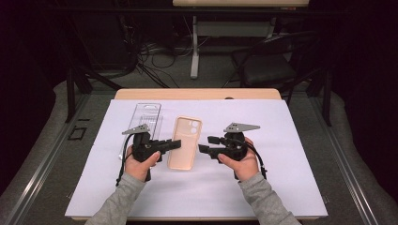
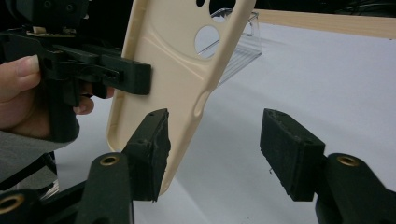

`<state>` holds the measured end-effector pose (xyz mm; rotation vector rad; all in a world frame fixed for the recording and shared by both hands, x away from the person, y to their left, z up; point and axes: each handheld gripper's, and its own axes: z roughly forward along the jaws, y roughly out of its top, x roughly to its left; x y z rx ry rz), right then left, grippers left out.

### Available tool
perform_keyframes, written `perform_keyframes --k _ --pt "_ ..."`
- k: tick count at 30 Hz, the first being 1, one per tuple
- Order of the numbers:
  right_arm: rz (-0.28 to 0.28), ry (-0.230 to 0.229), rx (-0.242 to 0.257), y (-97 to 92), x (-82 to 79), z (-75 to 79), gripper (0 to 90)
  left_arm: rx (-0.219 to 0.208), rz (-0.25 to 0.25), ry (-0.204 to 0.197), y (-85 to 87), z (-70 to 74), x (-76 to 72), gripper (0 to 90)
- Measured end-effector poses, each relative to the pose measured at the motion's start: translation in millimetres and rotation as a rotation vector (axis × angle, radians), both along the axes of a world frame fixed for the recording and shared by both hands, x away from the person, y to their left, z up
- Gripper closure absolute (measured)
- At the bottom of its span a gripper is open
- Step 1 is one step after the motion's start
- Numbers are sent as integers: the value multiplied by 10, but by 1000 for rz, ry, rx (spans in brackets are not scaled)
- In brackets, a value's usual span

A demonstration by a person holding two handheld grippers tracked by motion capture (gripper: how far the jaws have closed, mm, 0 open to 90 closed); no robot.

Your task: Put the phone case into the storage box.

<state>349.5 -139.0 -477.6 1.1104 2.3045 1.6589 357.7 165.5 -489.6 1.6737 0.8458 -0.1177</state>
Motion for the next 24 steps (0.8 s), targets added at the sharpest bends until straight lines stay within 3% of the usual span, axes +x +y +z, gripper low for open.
perform_keyframes --k 9,15,18,24 --pt "30 19 10 -2 -4 -7 491 -18 -9 1 -6 -1 -7 802" --pt "47 63 69 -22 23 -39 514 -48 -23 1 -11 1 -13 802" --pt "62 108 121 -36 39 -70 540 -67 -42 6 -15 -9 -5 803" --pt "81 137 144 -20 44 -98 575 -77 -53 16 -34 -32 -6 802"
